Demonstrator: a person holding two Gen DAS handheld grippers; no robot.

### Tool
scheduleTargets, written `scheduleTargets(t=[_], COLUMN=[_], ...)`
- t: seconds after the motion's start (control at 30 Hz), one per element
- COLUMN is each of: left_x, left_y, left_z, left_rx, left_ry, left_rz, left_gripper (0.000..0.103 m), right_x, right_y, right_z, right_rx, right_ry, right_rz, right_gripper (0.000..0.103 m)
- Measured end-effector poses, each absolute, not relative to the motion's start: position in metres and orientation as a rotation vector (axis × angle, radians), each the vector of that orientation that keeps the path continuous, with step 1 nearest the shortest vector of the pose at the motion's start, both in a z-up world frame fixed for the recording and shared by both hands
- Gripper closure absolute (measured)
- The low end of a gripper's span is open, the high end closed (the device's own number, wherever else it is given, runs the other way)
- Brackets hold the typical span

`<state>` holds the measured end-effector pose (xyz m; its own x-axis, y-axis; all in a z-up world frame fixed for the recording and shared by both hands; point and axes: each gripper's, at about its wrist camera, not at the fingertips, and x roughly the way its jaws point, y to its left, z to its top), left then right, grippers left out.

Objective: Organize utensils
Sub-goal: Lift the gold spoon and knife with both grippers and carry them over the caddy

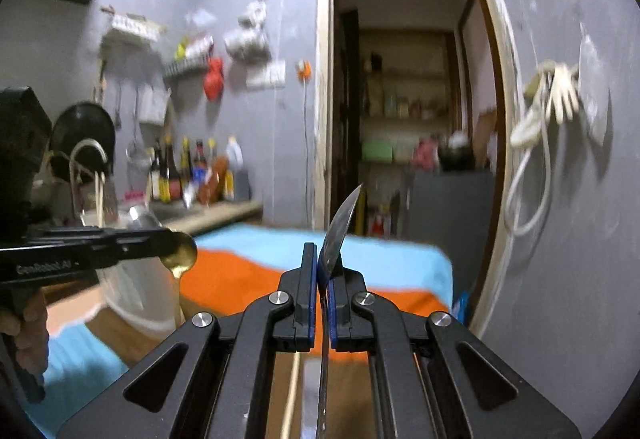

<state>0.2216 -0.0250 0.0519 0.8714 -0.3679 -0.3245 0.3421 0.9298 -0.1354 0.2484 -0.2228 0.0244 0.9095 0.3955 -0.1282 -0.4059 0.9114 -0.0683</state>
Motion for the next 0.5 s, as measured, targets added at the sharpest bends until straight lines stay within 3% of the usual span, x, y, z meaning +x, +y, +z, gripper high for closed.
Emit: scheduleTargets(t=[0.5], left_x=[0.171], left_y=[0.058], left_z=[0.129], left_rx=[0.009], left_ry=[0.151], left_rz=[-0.106], left_gripper=[0.103], right_x=[0.243], right_y=[-0.169], right_z=[0.084], right_rx=[0.066], right_ry=[-0.116], right_rz=[0.664], right_gripper=[0.101])
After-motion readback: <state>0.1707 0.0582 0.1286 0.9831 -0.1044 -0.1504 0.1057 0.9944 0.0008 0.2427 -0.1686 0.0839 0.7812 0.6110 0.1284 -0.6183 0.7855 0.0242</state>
